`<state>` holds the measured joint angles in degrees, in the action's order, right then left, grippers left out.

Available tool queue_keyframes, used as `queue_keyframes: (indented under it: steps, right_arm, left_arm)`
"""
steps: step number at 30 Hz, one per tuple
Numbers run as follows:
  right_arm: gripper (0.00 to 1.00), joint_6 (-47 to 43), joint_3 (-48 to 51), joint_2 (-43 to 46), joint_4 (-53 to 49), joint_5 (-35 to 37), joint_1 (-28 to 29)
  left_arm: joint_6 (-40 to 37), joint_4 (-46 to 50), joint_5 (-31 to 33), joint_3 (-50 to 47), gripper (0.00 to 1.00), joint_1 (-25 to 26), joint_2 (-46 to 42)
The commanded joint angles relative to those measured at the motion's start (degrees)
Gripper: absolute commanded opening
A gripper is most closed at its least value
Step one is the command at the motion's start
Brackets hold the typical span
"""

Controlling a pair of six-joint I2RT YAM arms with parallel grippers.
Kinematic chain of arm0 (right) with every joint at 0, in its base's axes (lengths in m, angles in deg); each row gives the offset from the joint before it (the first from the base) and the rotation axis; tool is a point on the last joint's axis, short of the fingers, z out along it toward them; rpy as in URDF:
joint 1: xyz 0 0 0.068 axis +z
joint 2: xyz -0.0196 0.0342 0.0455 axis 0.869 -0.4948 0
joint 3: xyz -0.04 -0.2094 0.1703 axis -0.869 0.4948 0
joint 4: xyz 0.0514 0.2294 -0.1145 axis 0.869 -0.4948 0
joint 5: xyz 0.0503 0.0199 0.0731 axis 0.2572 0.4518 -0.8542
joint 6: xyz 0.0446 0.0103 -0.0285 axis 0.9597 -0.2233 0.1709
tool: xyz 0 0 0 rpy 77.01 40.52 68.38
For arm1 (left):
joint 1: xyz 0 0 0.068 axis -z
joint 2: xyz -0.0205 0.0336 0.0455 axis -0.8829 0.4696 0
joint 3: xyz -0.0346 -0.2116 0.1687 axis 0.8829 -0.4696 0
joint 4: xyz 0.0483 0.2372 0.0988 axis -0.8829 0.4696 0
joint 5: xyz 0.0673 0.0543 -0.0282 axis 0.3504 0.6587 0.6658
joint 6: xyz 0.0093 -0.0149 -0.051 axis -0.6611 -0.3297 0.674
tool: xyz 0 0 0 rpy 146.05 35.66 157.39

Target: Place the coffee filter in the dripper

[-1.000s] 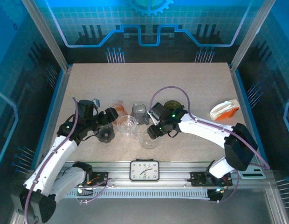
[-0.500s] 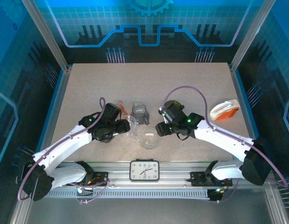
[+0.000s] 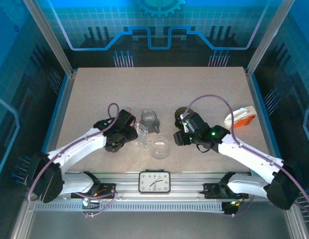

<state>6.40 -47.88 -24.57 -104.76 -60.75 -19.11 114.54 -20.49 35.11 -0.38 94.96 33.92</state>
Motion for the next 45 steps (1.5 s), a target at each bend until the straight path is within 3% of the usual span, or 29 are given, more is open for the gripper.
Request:
queue_keyframes:
  steps: [1,10,19,33,39,45]
  right_arm:
    - [0.61,-0.32,1.23,2.26,0.47,-0.77,-1.35]
    - [0.61,-0.38,3.07,4.08,1.38,-2.2,-2.98]
    - [0.61,-0.06,3.91,4.88,1.68,-2.6,-3.68]
    - [0.6,0.97,5.02,-0.91,1.31,-7.27,-6.15]
    - [0.54,1.58,8.74,-5.53,6.97,-14.99,-5.29]
    - [0.44,3.21,9.66,-10.03,12.01,-16.35,-0.89]
  left_arm:
    - [1.15,0.21,2.15,0.98,0.46,0.34,2.86]
    - [1.04,0.52,2.68,1.79,0.29,0.26,4.53]
    - [0.84,0.88,3.38,1.98,0.01,0.34,2.53]
    - [-2.06,5.28,4.28,6.81,0.0,0.32,-6.18]
    - [-4.68,7.45,1.21,9.93,0.0,0.3,-11.32]
    - [-6.24,7.38,-3.29,11.55,0.0,0.32,-13.22]
